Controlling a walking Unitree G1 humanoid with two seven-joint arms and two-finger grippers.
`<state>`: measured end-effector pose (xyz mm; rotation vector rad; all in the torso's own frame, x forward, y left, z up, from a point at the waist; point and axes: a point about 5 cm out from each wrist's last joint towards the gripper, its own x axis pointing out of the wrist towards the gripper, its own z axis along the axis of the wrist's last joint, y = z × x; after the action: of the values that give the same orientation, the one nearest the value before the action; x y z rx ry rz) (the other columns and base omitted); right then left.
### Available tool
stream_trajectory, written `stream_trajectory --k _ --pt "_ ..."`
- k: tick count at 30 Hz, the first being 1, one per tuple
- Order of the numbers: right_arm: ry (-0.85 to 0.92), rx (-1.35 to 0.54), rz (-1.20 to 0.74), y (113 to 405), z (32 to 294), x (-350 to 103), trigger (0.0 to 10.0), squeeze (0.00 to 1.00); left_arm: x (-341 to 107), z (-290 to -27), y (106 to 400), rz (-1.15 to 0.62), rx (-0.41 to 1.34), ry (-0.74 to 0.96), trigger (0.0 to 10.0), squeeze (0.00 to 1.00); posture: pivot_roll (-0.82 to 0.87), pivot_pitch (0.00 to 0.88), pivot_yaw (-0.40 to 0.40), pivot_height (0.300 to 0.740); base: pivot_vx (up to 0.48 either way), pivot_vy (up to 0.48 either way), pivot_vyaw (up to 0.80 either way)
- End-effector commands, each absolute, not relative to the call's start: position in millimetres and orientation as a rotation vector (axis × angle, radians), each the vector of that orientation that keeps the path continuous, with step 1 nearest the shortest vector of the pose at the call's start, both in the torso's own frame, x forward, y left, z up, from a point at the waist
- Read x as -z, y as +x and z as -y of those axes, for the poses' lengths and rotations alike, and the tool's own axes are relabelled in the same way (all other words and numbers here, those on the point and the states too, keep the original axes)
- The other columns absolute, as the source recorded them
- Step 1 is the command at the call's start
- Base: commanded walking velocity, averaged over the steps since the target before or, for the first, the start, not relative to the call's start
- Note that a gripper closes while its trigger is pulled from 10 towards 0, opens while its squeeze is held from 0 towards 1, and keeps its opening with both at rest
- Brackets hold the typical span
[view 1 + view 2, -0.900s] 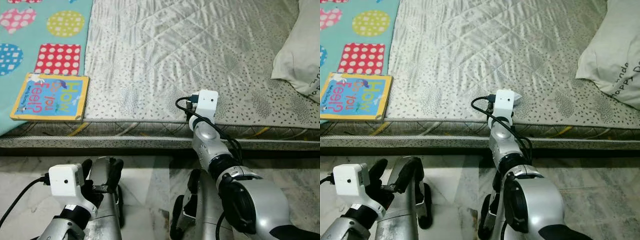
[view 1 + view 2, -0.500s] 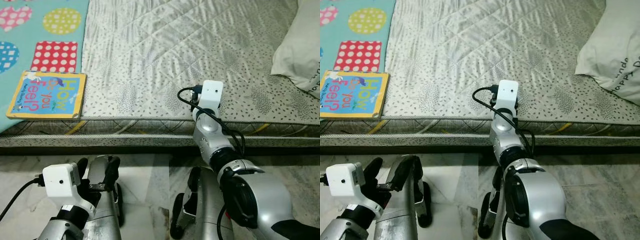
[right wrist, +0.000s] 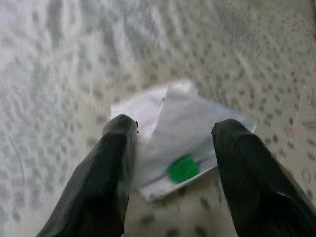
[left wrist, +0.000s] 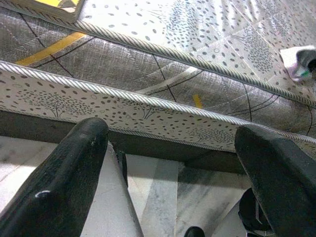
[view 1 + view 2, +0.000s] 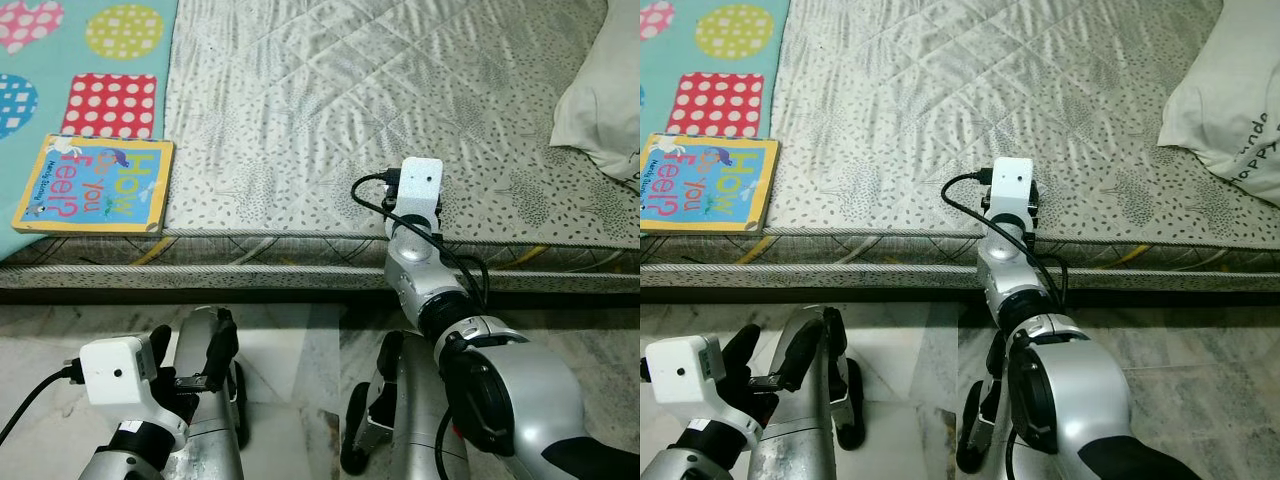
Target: Clean up the room
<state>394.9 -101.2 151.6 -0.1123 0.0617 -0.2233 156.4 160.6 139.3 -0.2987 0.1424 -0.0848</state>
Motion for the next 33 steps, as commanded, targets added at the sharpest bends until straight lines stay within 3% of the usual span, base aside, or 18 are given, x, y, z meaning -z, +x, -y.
stream_trajectory --k 1,10,11,12,33 --pt "-0.134 0.235 -0.126 389 104 -135 10.0 0.0 -139 -161 152 -0.16 0.076 -0.296 10.0 0.0 0.3 0.427 -0.109 0.541 0.0 0.0 0.0" --pt "-0.149 0.246 -0.236 380 106 -112 9.9 0.0 -138 -162 153 -0.165 0.073 -0.297 10.0 0.0 0.31 0.42 -0.11 0.541 0.0 0.0 0.0" --pt "-0.148 0.248 -0.234 380 106 -113 0.9 0.0 -138 -162 153 -0.165 0.073 -0.297 10.0 0.0 0.31 0.418 -0.109 0.541 0.0 0.0 0.0" --pt "-0.145 0.25 -0.236 380 106 -113 0.0 0.0 -138 -162 154 -0.165 0.073 -0.297 10.0 0.0 0.31 0.417 -0.108 0.541 0.0 0.0 0.0" --pt "-0.117 0.275 -0.221 383 112 -117 0.0 0.0 -137 -164 158 -0.157 0.076 -0.291 10.0 0.0 0.31 0.387 -0.103 0.541 0.0 0.0 0.0"
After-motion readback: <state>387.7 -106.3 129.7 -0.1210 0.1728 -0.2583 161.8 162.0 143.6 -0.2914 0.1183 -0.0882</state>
